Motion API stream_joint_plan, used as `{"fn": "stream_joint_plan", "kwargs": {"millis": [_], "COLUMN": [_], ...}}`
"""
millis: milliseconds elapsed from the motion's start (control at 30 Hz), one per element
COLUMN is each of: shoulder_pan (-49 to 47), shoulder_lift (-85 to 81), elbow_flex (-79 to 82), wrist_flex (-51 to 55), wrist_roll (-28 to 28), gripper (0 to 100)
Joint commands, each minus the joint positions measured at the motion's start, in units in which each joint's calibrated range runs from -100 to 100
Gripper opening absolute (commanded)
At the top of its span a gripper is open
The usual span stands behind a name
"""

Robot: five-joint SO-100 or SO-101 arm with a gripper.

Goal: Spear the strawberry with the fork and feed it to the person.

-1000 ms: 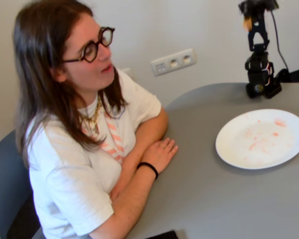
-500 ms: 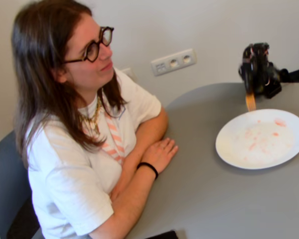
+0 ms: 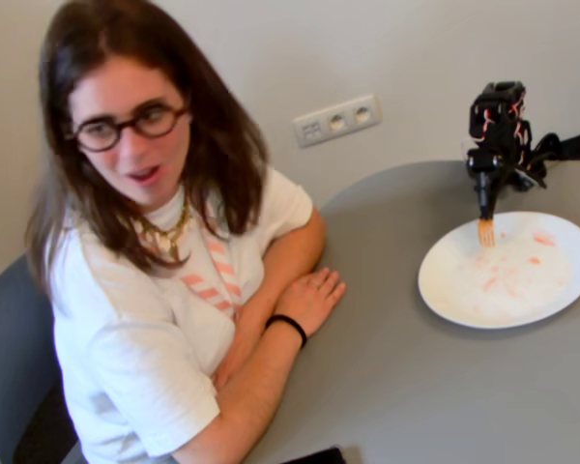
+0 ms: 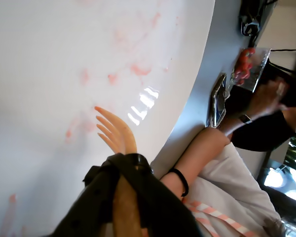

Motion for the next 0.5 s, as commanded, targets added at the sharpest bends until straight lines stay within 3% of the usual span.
{"fn": "stream_joint_plan", "kwargs": {"millis": [0, 133, 467], "shoulder_pan": [0.35, 0.35, 0.35], "shoulder_lift": [-0.5, -0.5, -0.5], "elbow_flex": [0.18, 0.18, 0.18], "wrist_flex": [0.49, 0.49, 0.49], "wrist_roll": [0.42, -2.57, -2.67], "gripper": [1, 1, 1]}}
